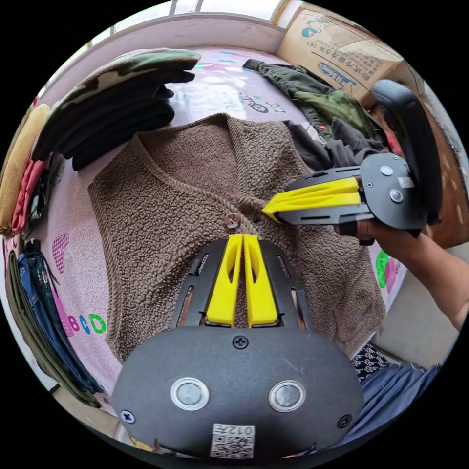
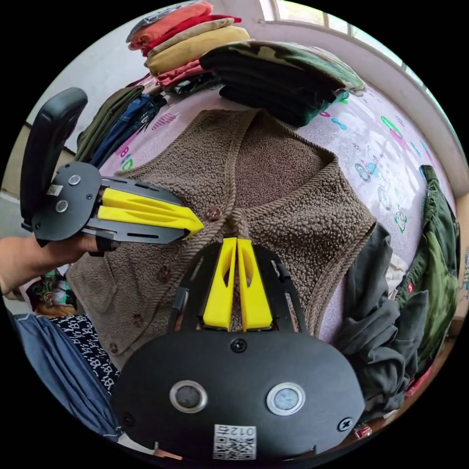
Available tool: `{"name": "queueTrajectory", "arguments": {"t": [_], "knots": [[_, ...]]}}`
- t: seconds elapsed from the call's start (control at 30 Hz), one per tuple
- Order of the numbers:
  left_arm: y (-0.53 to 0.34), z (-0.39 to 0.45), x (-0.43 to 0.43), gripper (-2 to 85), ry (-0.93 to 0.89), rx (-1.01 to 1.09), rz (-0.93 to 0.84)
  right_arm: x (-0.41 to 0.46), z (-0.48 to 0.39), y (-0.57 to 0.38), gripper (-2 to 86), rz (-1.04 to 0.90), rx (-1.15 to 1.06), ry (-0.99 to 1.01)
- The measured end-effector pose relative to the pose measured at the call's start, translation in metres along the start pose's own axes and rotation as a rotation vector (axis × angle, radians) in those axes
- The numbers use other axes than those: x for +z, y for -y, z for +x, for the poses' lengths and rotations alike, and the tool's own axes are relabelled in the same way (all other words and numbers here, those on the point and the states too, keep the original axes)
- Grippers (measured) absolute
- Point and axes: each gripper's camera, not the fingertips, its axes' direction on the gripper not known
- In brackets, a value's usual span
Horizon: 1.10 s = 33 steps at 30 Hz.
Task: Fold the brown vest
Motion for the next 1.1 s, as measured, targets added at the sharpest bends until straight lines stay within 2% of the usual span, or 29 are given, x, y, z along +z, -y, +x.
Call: {"name": "queueTrajectory", "arguments": {"t": [0.1,0.27,0.33,0.53,0.63,0.73,0.83,0.97,1.1], "knots": [[0.000,0.000,0.014,5.0,0.039,-0.034,-0.020,0.006,0.012,-0.014,0.0,0.028,0.053,0.061],[-0.005,-0.011,-0.001,11.3,-0.065,-0.107,0.030,0.004,0.036,-0.038,-0.1,0.085,0.142,0.152],[-0.005,-0.008,0.001,11.9,-0.040,-0.100,0.019,0.005,0.039,-0.044,-0.1,0.095,0.148,0.161],[-0.006,0.002,0.024,9.8,0.101,-0.078,-0.031,0.006,0.043,-0.059,0.0,0.111,0.160,0.152],[-0.014,0.002,0.015,7.3,0.166,-0.085,0.005,0.002,0.042,-0.066,0.0,0.133,0.156,0.133],[-0.032,-0.011,-0.002,5.5,0.113,-0.142,0.091,-0.009,0.035,-0.067,0.0,0.183,0.117,0.120],[-0.055,-0.031,-0.015,4.4,-0.046,-0.171,0.218,-0.007,0.026,-0.062,0.0,0.189,0.058,0.150],[-0.073,-0.067,-0.016,3.5,-0.201,-0.259,0.250,0.012,0.025,-0.055,-0.1,0.161,0.061,0.148],[-0.082,-0.077,-0.024,3.3,-0.270,-0.249,0.316,0.034,0.031,-0.046,-0.1,0.122,0.093,0.193]]}}
